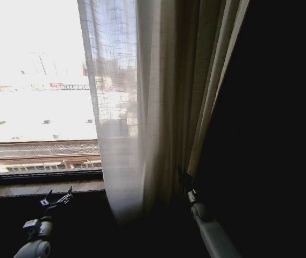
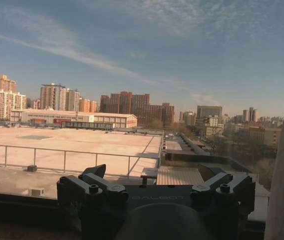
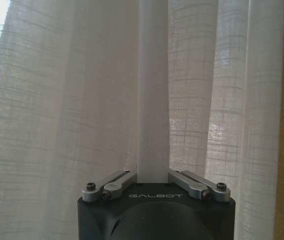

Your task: Open the curtains by pulling them apart, changing their state from closed to fully open.

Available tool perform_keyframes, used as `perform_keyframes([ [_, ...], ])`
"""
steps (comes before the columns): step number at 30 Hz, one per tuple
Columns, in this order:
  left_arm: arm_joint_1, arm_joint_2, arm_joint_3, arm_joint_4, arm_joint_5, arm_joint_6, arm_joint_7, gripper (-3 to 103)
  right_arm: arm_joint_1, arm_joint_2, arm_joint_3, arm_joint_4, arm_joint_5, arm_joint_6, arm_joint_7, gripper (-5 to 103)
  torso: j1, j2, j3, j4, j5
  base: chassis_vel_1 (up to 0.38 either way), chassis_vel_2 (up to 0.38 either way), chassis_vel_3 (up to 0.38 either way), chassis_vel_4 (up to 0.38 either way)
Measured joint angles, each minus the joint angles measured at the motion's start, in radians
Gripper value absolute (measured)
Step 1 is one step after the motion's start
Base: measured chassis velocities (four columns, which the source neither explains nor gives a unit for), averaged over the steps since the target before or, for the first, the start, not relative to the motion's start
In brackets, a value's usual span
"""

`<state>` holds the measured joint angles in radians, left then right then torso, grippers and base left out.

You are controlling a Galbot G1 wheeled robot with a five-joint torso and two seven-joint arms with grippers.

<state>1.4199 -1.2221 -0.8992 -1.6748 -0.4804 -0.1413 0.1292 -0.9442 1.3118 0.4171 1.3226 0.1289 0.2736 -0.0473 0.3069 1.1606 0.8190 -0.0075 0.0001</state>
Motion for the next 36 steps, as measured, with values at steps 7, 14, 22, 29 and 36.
perform_keyframes([
  [7, 0.000, 0.000, 0.000, 0.000, 0.000, 0.000, 0.000, 100, 0.077, -0.033, 0.060, -0.088, -0.001, -0.014, 0.070, 0, 0.000, 0.000, 0.000, 0.0001, 0.0000, 0.000, 0.000, 0.000, 0.000],
  [14, 0.000, 0.000, 0.000, 0.000, 0.000, 0.000, 0.000, 100, 0.093, -0.085, 0.111, -0.104, 0.010, -0.045, 0.142, 0, 0.000, 0.000, 0.000, 0.0000, 0.0000, 0.000, 0.000, 0.000, 0.000],
  [22, 0.000, 0.000, 0.000, 0.000, 0.000, 0.000, 0.000, 100, 0.070, -0.129, 0.156, -0.095, -0.003, -0.085, 0.221, 0, 0.000, 0.000, 0.000, 0.0000, -0.0001, 0.000, 0.000, 0.000, 0.000],
  [29, 0.000, 0.000, 0.000, 0.000, 0.000, 0.000, 0.000, 100, 0.036, -0.133, 0.162, -0.056, -0.018, -0.106, 0.267, 0, 0.000, 0.000, 0.000, -0.0003, 0.0000, 0.000, 0.000, 0.000, 0.000],
  [36, 0.000, 0.000, 0.000, 0.000, 0.000, 0.000, 0.000, 100, -0.019, -0.113, 0.110, 0.070, 0.097, -0.130, 0.206, 8, 0.000, 0.000, 0.000, 0.0001, -0.0002, 0.000, 0.000, 0.000, 0.000],
])
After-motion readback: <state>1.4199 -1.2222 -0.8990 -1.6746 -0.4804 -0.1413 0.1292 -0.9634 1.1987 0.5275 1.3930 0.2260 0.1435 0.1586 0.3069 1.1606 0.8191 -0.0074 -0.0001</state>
